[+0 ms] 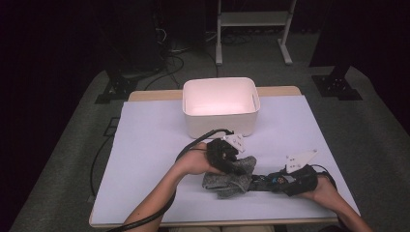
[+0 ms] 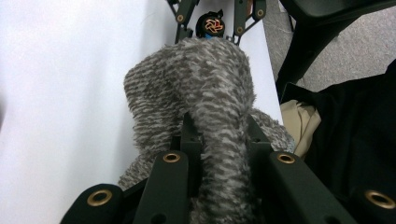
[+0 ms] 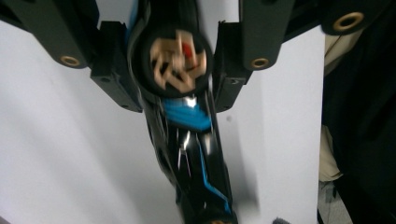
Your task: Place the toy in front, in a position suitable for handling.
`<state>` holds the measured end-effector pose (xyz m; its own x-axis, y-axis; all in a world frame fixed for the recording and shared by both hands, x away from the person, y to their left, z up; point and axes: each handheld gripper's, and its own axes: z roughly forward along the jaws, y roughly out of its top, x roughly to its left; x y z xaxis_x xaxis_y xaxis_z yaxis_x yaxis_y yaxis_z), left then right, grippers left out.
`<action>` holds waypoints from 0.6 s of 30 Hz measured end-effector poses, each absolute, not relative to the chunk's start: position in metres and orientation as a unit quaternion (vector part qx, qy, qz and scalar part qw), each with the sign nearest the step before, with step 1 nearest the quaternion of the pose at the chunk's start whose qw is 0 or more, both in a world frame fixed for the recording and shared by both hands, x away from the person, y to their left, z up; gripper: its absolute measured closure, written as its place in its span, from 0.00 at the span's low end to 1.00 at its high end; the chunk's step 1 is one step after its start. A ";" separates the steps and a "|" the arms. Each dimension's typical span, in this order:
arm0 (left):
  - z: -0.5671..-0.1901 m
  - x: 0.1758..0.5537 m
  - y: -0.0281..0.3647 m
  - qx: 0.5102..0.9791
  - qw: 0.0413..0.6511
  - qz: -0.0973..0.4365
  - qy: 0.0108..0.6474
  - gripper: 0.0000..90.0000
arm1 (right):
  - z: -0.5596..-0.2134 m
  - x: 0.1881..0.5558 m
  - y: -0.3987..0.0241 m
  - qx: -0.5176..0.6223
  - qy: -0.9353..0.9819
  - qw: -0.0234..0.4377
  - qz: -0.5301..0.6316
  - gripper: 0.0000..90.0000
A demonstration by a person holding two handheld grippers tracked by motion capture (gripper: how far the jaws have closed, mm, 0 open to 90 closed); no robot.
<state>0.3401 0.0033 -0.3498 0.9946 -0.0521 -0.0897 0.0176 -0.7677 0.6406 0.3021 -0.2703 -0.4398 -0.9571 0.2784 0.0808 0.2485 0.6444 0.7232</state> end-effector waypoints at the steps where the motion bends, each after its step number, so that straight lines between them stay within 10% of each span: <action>1: -0.350 0.339 0.004 0.938 0.342 -0.051 -0.008 0.84 | -0.439 0.303 -0.267 0.141 0.908 0.017 0.393 0.60; 18: -0.342 0.338 0.061 0.937 0.346 -0.029 0.033 0.85 | -0.428 0.320 -0.206 0.087 0.918 0.012 0.387 0.63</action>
<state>0.3379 0.0608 -0.3422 0.9962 0.0406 -0.0776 0.0813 -0.7590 0.6460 0.3195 -0.2060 -0.4282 -0.9845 0.1692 0.0463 0.1512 0.6845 0.7132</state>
